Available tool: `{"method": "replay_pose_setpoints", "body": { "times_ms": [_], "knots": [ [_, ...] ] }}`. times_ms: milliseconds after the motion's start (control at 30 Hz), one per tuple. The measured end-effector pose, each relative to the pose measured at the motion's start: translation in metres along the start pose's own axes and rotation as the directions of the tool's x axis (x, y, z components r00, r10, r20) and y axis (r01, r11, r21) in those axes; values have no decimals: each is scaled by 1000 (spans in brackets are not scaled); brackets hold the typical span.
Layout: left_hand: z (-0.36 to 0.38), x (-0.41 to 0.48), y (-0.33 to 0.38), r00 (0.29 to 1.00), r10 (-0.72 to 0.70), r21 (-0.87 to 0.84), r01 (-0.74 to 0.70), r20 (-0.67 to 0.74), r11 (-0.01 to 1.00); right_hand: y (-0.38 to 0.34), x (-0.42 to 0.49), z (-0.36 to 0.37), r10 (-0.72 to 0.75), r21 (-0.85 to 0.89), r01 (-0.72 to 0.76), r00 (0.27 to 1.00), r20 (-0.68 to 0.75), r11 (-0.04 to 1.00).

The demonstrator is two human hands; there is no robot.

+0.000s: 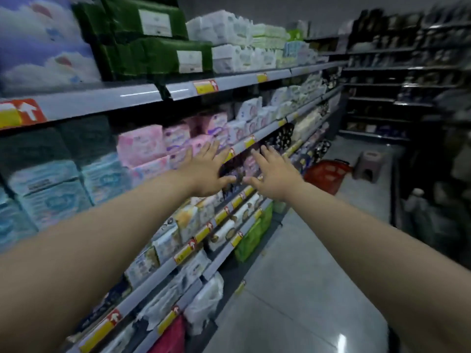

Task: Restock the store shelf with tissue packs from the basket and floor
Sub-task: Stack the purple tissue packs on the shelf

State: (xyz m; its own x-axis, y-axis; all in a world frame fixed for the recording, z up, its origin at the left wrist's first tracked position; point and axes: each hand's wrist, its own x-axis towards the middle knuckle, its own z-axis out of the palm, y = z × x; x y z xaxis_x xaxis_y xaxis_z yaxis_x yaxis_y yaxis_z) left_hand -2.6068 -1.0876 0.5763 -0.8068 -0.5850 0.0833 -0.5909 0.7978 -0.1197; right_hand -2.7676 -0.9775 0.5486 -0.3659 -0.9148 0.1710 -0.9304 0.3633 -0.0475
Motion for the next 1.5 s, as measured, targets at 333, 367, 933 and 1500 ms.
{"method": "replay_pose_setpoints", "body": {
  "times_ms": [333,367,933,1500],
  "knots": [
    [55,27,117,867,487,-67,-482,103,873,55,-134,65,531,61,-532,847,32,845],
    [61,23,124,837,537,-67,-533,110,844,51,-150,73,585,70,-587,810,40,807],
    [196,-224,264,1,953,-165,-985,303,53,-162,-500,190,972,192,-967,-131,194,-168],
    [411,-587,289,-383,739,-247,-924,554,-293,-421,-764,387,709,254,-686,-534,461,-681]
  ]
}}
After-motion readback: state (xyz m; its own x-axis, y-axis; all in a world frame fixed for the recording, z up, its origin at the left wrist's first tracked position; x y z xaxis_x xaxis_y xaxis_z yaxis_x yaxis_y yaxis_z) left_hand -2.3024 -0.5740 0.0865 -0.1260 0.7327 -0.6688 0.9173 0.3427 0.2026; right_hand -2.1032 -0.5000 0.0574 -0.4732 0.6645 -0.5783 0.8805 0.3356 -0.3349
